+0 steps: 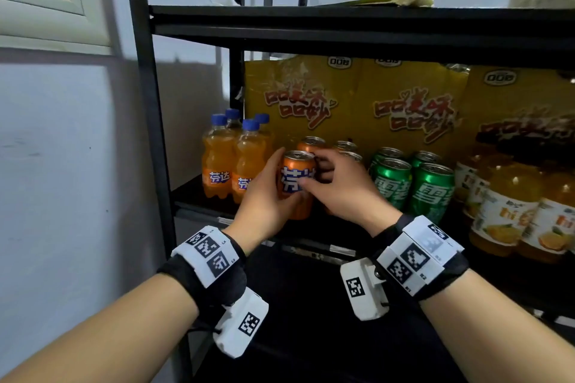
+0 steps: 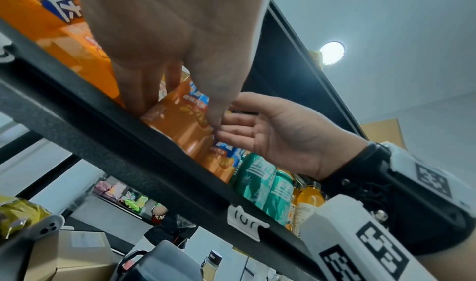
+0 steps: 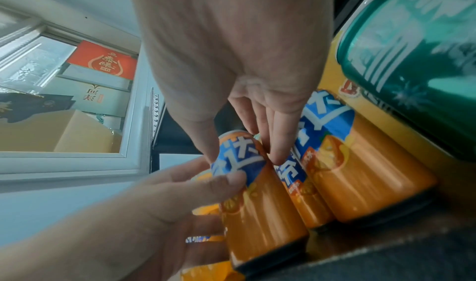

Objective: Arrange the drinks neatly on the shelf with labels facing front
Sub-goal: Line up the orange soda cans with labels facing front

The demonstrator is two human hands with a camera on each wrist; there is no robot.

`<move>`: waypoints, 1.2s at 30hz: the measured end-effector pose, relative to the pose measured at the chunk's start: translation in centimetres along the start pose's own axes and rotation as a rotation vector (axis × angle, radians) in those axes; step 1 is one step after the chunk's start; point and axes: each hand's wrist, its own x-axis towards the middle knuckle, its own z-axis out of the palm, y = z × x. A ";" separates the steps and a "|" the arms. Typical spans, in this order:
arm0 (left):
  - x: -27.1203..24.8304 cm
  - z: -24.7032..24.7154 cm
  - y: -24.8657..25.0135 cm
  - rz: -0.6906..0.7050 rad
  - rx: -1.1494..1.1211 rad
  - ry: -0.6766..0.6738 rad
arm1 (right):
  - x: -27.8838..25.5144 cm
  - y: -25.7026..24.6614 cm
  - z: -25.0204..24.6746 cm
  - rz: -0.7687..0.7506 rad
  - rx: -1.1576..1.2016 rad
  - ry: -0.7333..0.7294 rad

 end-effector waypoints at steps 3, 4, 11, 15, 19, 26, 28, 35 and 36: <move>0.7 0.5 -0.3 -0.018 0.017 -0.015 | -0.1 0.0 -1.1 -0.020 -0.010 0.124; 1.0 0.7 -0.4 -0.022 0.024 -0.018 | -0.1 0.0 -1.6 -0.035 -0.030 0.180; 2.0 2.1 -1.3 -0.049 0.017 0.005 | 0.4 -0.2 -3.2 -0.001 -0.342 0.237; 2.1 2.4 -1.5 -0.002 -0.005 0.042 | 1.1 -0.4 -2.8 0.039 -0.485 0.133; 1.5 2.5 -1.0 0.053 -0.015 0.093 | 1.7 -0.4 -2.7 0.082 -0.535 0.096; -0.6 0.9 2.4 0.384 -0.124 0.287 | 1.6 -1.0 -3.3 0.077 -0.444 0.154; -0.7 0.7 2.9 0.375 -0.146 0.195 | 1.2 -1.4 -3.5 0.083 -0.362 0.189; -0.8 0.6 4.1 -0.009 -0.423 -0.134 | -0.5 -3.3 -5.2 -0.014 0.074 0.237; -0.7 0.5 4.3 -0.044 -0.483 -0.156 | -0.6 -3.5 -5.2 -0.021 0.125 0.234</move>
